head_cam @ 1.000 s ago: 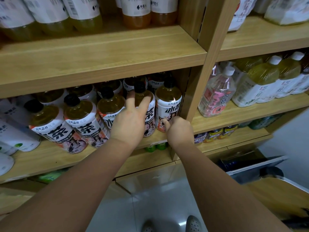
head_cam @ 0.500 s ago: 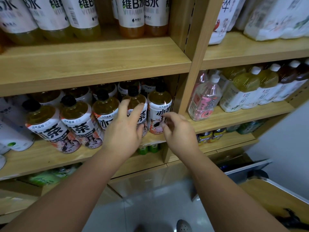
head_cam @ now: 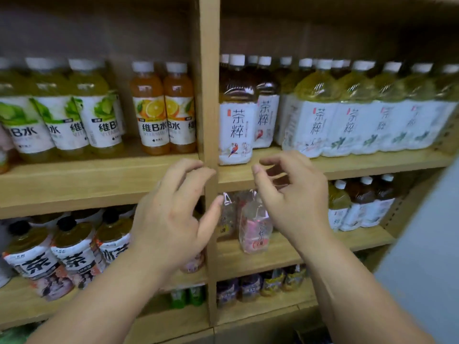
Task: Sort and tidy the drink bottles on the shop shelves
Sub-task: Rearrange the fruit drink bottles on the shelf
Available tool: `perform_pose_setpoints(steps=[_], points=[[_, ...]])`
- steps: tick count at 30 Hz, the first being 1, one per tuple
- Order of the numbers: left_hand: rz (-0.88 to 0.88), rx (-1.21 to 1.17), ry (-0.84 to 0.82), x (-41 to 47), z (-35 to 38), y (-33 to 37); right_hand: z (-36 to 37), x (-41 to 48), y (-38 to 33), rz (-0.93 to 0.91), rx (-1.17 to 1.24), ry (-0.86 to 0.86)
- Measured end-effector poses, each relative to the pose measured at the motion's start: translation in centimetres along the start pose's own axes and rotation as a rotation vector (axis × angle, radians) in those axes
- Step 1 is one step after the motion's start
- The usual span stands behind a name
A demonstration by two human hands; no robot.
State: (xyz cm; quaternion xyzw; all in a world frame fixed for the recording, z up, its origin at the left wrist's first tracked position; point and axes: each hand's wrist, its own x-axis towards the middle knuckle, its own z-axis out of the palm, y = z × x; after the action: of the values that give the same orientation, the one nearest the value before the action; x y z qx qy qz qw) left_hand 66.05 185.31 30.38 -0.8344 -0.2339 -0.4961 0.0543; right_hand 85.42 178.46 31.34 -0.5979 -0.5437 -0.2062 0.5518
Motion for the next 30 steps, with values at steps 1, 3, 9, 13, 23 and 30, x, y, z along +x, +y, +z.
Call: perform_pose_setpoints(steps=[1,3,9,13,23,30], points=[[0.013,0.007,0.019,1.8,0.1,1.0,-1.4,1.6,0.4,-0.036,0.012,0.008],[0.029,0.04,0.016,4.4,0.1,2.0,-2.9,4.0,1.0,-0.072,0.004,-0.015],[0.102,0.187,0.194,15.2,-1.9,6.8,-8.8,14.9,1.1,-0.219,0.066,0.023],[0.109,0.298,0.222,21.4,-3.0,8.6,-10.8,21.5,0.7,-0.248,0.094,0.059],[-0.106,0.455,0.116,31.3,-2.6,8.9,-9.7,31.5,0.5,0.012,0.201,-0.101],[-0.322,0.278,0.114,35.5,0.1,10.8,-9.3,34.6,1.0,0.13,0.272,-0.254]])
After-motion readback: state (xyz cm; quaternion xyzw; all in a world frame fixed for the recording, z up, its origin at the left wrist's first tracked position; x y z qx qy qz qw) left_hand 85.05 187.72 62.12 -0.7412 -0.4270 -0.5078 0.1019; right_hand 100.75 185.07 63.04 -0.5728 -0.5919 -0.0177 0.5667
